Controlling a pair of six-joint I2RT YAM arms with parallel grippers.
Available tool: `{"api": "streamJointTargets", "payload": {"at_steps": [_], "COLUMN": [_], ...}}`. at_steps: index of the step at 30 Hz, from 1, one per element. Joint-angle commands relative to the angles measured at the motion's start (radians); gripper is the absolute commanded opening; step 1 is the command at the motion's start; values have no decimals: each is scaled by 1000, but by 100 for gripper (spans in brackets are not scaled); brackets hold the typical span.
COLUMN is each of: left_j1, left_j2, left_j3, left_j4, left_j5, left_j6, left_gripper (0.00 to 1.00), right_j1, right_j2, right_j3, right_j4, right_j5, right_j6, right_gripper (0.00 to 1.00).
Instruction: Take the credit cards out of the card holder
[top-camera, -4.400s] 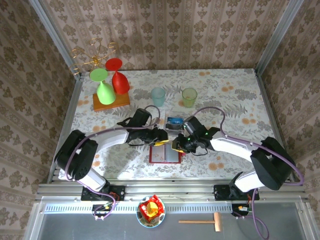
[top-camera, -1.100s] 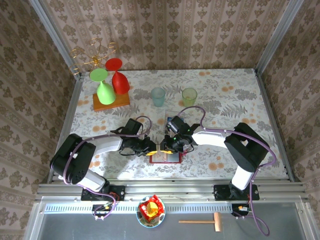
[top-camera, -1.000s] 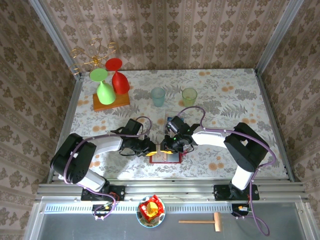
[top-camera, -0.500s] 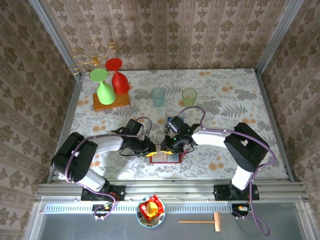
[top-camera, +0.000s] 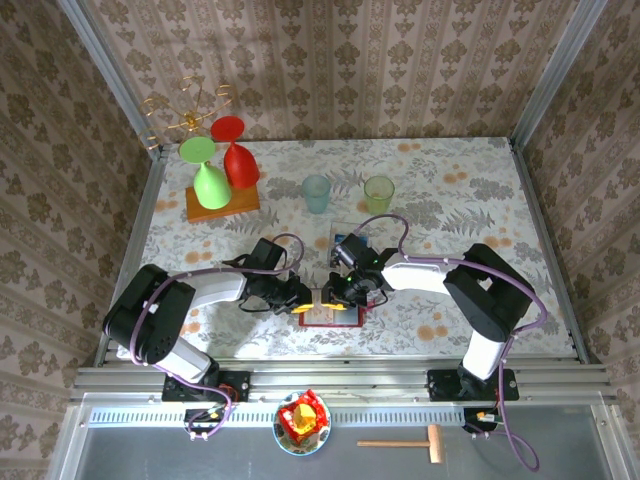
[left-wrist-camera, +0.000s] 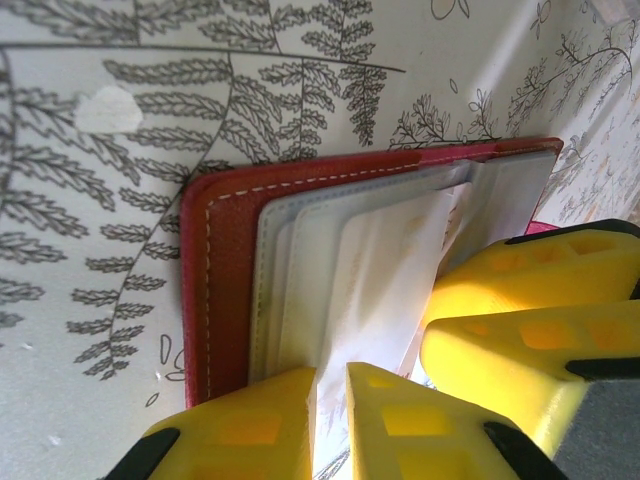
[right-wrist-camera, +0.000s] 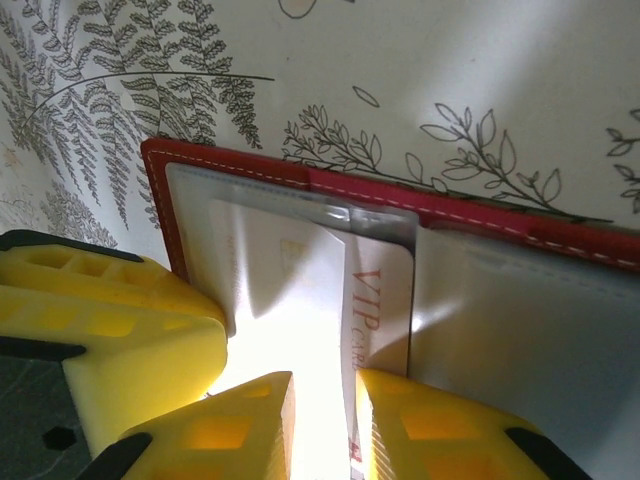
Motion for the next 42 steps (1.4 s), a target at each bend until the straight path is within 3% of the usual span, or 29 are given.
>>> {"api": "streamJointTargets", "payload": {"at_steps": [1,27,38,42], "left_j1": [10,5,-11,-12], "left_j2": [-2,-63,20,35], "left_j3": [-16,71,34,34], "left_j4": [-41,-85,30,-3], "left_j5": [-26,-20,3,-10], "left_j6": [22,22,-5,6], "left_gripper": [17,17,11,10], "right_j1": [5,-6,-13,-15], "right_j2": [-2,-84,-58,-56], "right_j3": [8,-8,-44,-56], "right_j4": [-80,-56,-23,-11], "right_j5": [55,61,49,49], "right_j6": [-21,-11,-2,1], "right_gripper": [24,24,24,24]}}
